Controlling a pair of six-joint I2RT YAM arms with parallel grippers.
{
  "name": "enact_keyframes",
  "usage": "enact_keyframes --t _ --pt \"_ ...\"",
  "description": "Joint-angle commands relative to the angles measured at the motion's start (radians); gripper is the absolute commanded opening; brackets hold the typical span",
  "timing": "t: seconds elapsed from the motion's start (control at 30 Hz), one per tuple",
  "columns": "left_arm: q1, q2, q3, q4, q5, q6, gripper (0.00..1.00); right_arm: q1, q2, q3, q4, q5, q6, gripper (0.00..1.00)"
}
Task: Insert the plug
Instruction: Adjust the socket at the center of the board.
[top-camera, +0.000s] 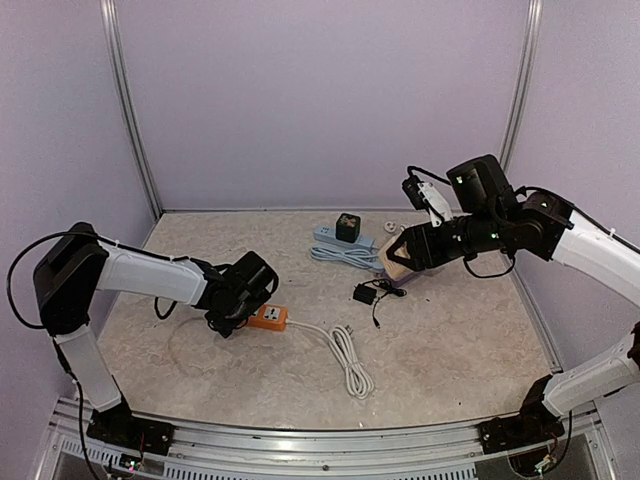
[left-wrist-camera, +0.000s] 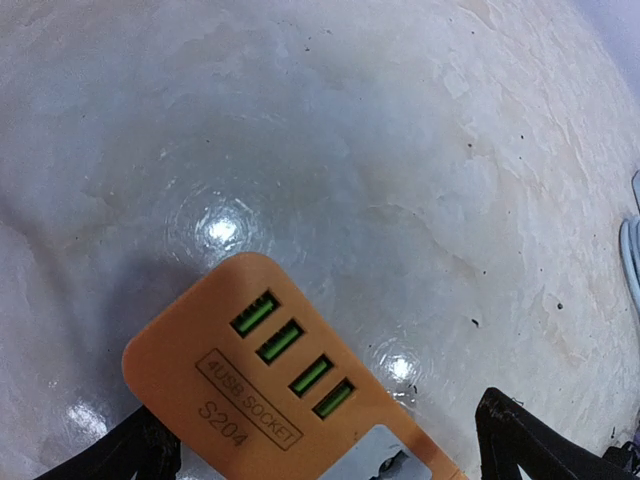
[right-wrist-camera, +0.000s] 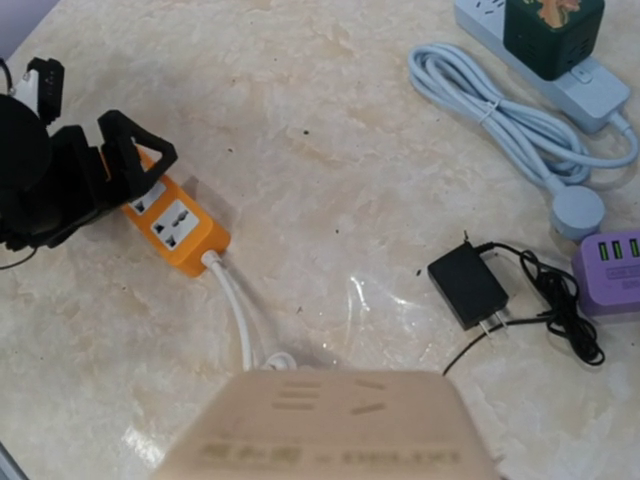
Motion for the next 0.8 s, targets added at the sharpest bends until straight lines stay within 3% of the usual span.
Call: enact_keyframes --t 0.0,0.37,0.77 --pt "-0.004 -0.029 -0.046 0.074 0.011 0.04 0.99 -0.01 -0.002 0.022 0.021 -0.011 -0.01 0.0" --pt "0.047 -0.212 -0.1 0.055 -0.096 0.122 0.99 -0.01 -0.02 -0.002 0.028 -0.011 -0.016 0.0" --pt "0.172 -0.103 -0.005 0.083 -0.098 0.17 0.99 -0.008 -0.019 -0.031 0.047 -0.03 -0.014 0.0"
